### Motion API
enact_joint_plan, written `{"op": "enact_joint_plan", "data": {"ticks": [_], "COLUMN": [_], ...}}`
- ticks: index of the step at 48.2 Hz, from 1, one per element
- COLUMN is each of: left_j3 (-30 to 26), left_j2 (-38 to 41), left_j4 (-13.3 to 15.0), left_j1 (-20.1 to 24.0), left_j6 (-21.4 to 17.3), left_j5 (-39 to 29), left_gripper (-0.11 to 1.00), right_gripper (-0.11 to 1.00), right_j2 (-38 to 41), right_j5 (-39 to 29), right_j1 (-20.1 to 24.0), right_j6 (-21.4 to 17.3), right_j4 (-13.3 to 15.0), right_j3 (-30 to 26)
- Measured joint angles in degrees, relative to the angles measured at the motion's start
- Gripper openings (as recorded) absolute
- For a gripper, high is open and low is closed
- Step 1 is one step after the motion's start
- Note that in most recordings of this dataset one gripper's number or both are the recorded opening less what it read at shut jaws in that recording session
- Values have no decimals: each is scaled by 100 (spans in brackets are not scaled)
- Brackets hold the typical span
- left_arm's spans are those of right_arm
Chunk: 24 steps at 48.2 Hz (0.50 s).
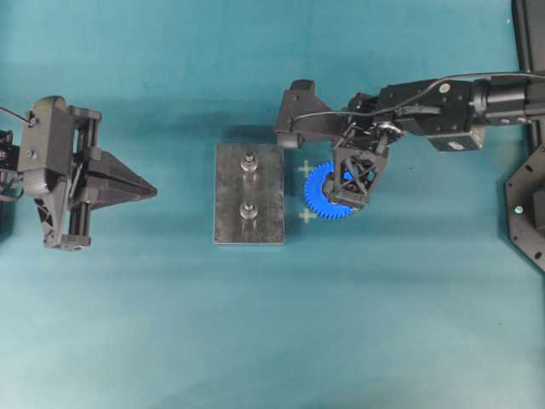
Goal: Fit the large gear onto the shaft.
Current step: 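Lower the right gripper and grasp the blue gear by its hub, then lift the blue gear and carry it over the upper shaft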
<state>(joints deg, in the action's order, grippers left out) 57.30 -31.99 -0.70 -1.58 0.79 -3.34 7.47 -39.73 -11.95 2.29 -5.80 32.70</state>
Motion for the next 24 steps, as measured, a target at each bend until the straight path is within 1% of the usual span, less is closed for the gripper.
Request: {"op": "enact_joint_plan", "data": {"ticks": [5, 16, 20, 24], "left_j3": [0, 26, 35, 35], "left_j2": [0, 0, 0, 0], "left_j4": [0, 9, 0, 9], "left_j1": [0, 0, 0, 0], "left_j6": [0, 9, 9, 9], "left_j5": [0, 0, 9, 0], "left_gripper": [0, 0, 0, 0], "right_gripper": [91, 91, 90, 85], "right_j2": [79, 193, 202, 220], "right_j5": [18, 26, 9, -26], "right_j1": [0, 0, 9, 18], "right_j6": [0, 0, -9, -9], "right_j4": [26, -9, -9, -9], "right_j3": [-26, -88, -97, -114]}}
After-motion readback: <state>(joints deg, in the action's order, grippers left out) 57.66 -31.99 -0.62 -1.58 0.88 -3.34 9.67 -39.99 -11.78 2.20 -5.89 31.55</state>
